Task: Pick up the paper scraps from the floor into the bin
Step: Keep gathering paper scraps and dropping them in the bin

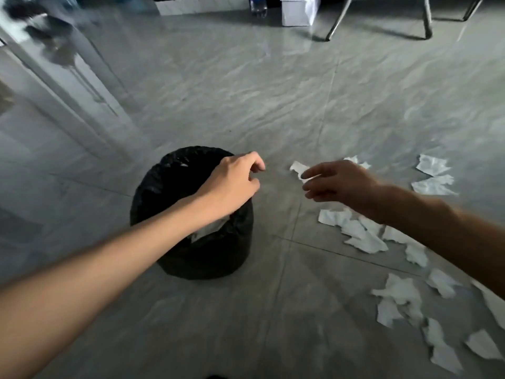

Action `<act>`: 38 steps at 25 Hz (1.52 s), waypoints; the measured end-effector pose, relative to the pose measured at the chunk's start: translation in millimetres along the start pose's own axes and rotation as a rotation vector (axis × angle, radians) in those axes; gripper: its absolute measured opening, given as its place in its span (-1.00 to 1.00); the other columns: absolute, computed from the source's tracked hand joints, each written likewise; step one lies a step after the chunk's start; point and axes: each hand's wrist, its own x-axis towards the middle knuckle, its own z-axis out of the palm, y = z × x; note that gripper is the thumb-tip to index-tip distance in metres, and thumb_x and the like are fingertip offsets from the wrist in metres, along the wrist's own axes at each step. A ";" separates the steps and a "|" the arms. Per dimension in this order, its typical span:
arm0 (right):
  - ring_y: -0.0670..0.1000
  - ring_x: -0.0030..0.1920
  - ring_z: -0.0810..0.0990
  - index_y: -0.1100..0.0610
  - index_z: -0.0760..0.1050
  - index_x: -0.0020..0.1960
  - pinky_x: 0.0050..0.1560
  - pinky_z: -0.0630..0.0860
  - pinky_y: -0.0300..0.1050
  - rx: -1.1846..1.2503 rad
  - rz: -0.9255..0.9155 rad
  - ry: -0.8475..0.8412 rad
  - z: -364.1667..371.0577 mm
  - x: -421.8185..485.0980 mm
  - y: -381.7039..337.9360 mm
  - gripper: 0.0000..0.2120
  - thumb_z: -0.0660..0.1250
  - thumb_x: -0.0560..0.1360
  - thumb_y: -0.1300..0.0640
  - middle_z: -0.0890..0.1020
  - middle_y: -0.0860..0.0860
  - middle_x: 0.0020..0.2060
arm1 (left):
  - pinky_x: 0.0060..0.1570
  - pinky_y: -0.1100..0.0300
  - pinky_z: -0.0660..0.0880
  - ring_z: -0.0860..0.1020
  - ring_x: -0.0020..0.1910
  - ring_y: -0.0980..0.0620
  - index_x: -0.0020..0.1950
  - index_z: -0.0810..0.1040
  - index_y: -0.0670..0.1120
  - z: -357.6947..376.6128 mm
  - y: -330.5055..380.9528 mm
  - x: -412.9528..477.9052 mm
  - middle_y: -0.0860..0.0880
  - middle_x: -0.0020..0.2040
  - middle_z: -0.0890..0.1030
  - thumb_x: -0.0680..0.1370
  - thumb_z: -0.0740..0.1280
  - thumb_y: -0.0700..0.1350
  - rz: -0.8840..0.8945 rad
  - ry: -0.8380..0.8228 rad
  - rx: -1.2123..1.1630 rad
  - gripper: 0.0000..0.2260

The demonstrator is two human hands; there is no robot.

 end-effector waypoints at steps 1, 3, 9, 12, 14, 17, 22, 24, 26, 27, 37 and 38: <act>0.00 -0.23 0.67 0.23 0.58 0.03 -0.12 0.63 -0.19 -0.030 0.024 0.040 -20.6 -8.2 14.2 -0.82 0.37 0.44 0.35 0.65 0.20 -0.17 | -0.25 0.41 0.33 0.51 -0.25 0.18 0.03 0.54 -0.02 7.5 15.2 5.7 0.14 -0.16 0.55 0.45 0.30 -0.22 0.046 -0.051 -0.003 -0.80; -0.04 -0.28 0.64 0.23 0.59 0.03 -0.21 0.59 -0.23 -0.132 0.078 0.093 -57.9 -25.3 48.0 -0.82 0.37 0.44 0.33 0.66 0.16 -0.22 | -0.21 0.35 0.35 0.50 -0.22 0.16 0.06 0.53 -0.02 25.8 43.5 17.3 0.07 -0.05 0.60 0.46 0.32 -0.21 0.149 -0.181 0.035 -0.79; -0.01 -0.02 0.59 0.04 0.56 0.10 -0.05 0.50 -0.13 -0.914 0.162 -0.017 -105.9 -70.8 172.8 -0.69 0.47 0.37 0.10 0.62 0.00 -0.04 | -0.09 0.17 0.46 0.55 -0.05 -0.02 0.18 0.50 -0.07 89.0 93.8 29.0 -0.08 0.10 0.60 0.46 0.30 -0.17 0.302 -0.549 0.271 -0.72; 0.07 0.20 0.48 -0.01 0.49 0.19 0.08 0.51 -0.03 -1.147 0.168 -0.073 -104.0 -80.6 217.5 -0.62 0.44 0.39 0.07 0.48 0.03 0.16 | -0.10 0.16 0.40 0.53 0.04 -0.08 0.21 0.45 -0.04 122.5 82.3 24.2 -0.07 0.14 0.56 0.46 0.30 -0.15 0.337 -0.650 0.375 -0.68; 0.08 0.17 0.51 0.03 0.52 0.12 0.01 0.52 -0.02 -1.143 0.116 -0.009 -105.5 -80.3 231.6 -0.74 0.37 0.43 0.09 0.51 0.03 0.13 | 0.02 0.09 0.46 0.52 0.12 -0.12 0.25 0.42 -0.04 150.6 69.0 24.1 -0.08 0.20 0.52 0.46 0.31 -0.12 0.309 -0.645 0.342 -0.64; 0.11 -0.01 0.60 0.06 0.59 -0.01 -0.14 0.51 -0.04 -1.016 0.047 0.142 -110.5 -79.0 233.3 -0.87 0.34 0.46 0.12 0.62 0.05 -0.04 | 0.16 -0.01 0.46 0.46 0.23 -0.17 0.36 0.32 -0.03 199.2 56.1 39.3 -0.13 0.31 0.43 0.46 0.36 -0.08 0.198 -0.557 0.283 -0.51; -0.13 -0.38 0.52 -0.04 0.50 -0.25 -0.40 0.35 -0.16 -0.770 -0.011 0.354 -132.0 -90.6 230.4 -0.88 0.41 0.42 0.09 0.52 -0.13 -0.43 | 0.12 -0.08 0.44 0.45 0.21 -0.25 0.35 0.34 -0.04 262.3 47.8 73.6 -0.18 0.30 0.42 0.47 0.37 -0.03 0.157 -0.466 0.333 -0.52; -0.20 -0.39 0.49 -0.06 0.51 -0.19 -0.41 0.37 -0.22 -0.745 0.007 0.408 -134.7 -95.0 233.5 -0.93 0.40 0.42 0.05 0.57 -0.14 -0.40 | -0.08 -0.01 0.45 0.53 0.06 -0.24 0.13 0.47 -0.09 270.5 43.9 81.0 -0.20 0.12 0.54 0.51 0.31 -0.05 0.205 -0.391 0.280 -0.78; -0.16 -0.30 0.54 -0.09 0.55 0.00 -0.34 0.43 -0.24 -0.786 0.008 0.395 -127.8 -94.1 238.0 -0.83 0.41 0.42 0.04 0.63 -0.18 -0.23 | -0.21 0.08 0.38 0.57 -0.07 -0.23 -0.08 0.51 -0.11 270.0 37.2 79.9 -0.20 -0.05 0.61 0.54 0.28 -0.08 0.205 -0.371 0.219 -0.89; -0.12 -0.23 0.57 -0.10 0.54 0.09 -0.30 0.44 -0.26 -0.805 0.013 0.350 -121.2 -91.7 242.2 -0.75 0.42 0.42 0.05 0.63 -0.15 -0.16 | -0.24 0.10 0.36 0.58 -0.10 -0.22 -0.12 0.52 -0.12 267.1 32.8 76.5 -0.20 -0.09 0.62 0.54 0.29 -0.09 0.198 -0.373 0.200 -0.88; 0.08 -0.04 0.56 0.11 0.56 -0.03 -0.17 0.45 -0.08 -0.959 0.064 0.313 -103.7 -83.1 251.0 -0.90 0.34 0.47 0.15 0.54 0.06 -0.02 | 0.15 0.00 0.43 0.47 0.17 -0.13 0.03 0.61 -0.13 272.5 57.1 73.7 -0.12 0.21 0.52 0.45 0.43 -0.09 0.443 -0.372 0.104 -0.80; 0.07 -0.05 0.55 0.11 0.56 -0.04 -0.17 0.44 -0.11 -0.928 0.056 0.337 -105.8 -86.2 248.3 -0.90 0.36 0.45 0.15 0.54 0.06 -0.02 | 0.17 -0.03 0.43 0.46 0.19 -0.15 0.05 0.61 -0.12 281.3 61.4 75.1 -0.12 0.22 0.52 0.45 0.43 -0.10 0.448 -0.405 0.131 -0.79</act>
